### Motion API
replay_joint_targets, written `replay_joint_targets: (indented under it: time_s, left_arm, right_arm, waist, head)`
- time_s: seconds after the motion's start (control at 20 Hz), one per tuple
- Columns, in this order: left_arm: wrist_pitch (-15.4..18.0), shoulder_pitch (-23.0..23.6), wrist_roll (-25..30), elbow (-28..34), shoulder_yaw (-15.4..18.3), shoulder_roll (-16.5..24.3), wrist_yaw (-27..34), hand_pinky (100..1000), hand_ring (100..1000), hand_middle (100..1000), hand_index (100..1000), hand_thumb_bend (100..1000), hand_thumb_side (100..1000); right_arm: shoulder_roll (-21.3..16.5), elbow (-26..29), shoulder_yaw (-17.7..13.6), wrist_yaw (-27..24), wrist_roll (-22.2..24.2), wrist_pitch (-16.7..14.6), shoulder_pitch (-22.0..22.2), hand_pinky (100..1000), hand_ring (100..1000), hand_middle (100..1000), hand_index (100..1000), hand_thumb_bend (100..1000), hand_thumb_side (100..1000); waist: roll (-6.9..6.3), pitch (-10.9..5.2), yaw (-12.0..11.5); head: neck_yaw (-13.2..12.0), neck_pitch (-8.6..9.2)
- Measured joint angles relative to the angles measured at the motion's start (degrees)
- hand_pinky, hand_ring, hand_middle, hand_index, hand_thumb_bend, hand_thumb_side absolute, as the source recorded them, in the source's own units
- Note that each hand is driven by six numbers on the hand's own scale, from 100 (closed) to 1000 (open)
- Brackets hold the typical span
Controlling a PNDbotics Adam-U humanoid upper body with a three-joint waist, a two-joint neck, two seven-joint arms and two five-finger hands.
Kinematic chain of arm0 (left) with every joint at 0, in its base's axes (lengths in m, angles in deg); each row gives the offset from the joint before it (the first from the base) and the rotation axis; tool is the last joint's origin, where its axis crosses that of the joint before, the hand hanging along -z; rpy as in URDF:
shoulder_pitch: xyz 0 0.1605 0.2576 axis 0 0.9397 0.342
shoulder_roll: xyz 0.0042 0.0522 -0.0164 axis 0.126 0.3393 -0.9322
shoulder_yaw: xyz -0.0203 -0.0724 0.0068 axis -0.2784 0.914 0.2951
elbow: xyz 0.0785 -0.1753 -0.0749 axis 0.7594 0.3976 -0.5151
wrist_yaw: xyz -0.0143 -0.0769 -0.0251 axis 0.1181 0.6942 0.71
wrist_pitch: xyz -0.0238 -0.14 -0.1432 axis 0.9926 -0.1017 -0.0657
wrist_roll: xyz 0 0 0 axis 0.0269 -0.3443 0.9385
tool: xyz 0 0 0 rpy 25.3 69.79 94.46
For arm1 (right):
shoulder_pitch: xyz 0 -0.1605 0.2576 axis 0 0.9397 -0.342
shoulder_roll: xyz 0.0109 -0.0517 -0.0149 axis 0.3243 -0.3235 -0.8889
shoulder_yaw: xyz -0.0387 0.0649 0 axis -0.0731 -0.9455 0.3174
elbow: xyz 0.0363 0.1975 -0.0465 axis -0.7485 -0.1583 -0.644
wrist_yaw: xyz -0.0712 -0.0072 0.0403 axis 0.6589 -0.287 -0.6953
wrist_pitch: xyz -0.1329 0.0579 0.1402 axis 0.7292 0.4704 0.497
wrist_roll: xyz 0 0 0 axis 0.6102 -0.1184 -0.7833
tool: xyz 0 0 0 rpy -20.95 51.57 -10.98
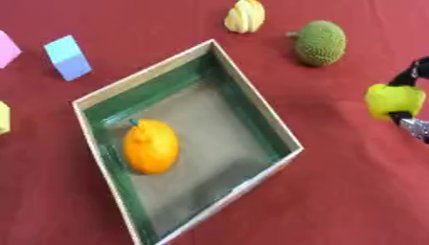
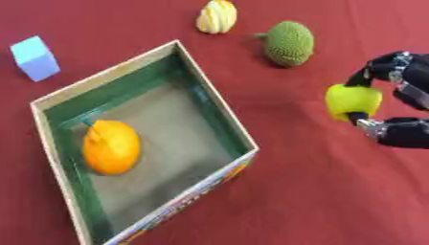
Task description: Pick up objects on the table and place them in the box.
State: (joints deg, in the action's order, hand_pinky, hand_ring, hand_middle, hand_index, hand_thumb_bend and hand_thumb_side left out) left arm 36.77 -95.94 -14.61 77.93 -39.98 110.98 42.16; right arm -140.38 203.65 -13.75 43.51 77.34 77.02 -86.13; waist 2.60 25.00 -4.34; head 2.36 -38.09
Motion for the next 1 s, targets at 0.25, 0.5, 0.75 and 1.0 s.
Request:
replay_joint_targets:
  time_s: [0.25,0.5,0.75,1.0]
  left_arm:
    - [-0.13,-0.02,0.67,0.0,-0.52,0.07,0.08,750,710,667,801,127,651]
    - [-0.23,-0.07,1.18,0.0,-0.85,0.49,0.28,751,709,665,801,131,645]
    - [-0.32,-0.05,1.42,0.0,-0.87,0.63,0.32,751,709,664,800,133,641]
    - [-0.35,-0.04,1.53,0.0,-0.87,0.95,0.32,751,708,663,800,134,640]
  right_arm:
    - [-1.94,0.0,5.2,-3.71,5.35,-3.9,-11.86,821,704,527,696,192,100]
    - [1.54,0.01,11.96,-7.1,13.19,-3.33,-26.35,821,706,529,702,140,100]
    - [8.42,0.02,18.33,-10.11,21.14,-1.02,-37.24,820,706,530,708,100,100]
    - [14.35,0.03,22.69,-13.26,26.68,2.05,-43.73,819,705,533,714,100,100]
  waist:
    - [1.13,-1.47,-1.33]
    - [1.79,-2.84,-2.42]
    - [2.17,-3.44,-3.04]
    - [2.31,-3.74,-3.71]
  head:
    - [0.78,-0.3]
    - [1.59,-0.72]
    - [1.94,-0.95]
    - [2.38,-1.17]
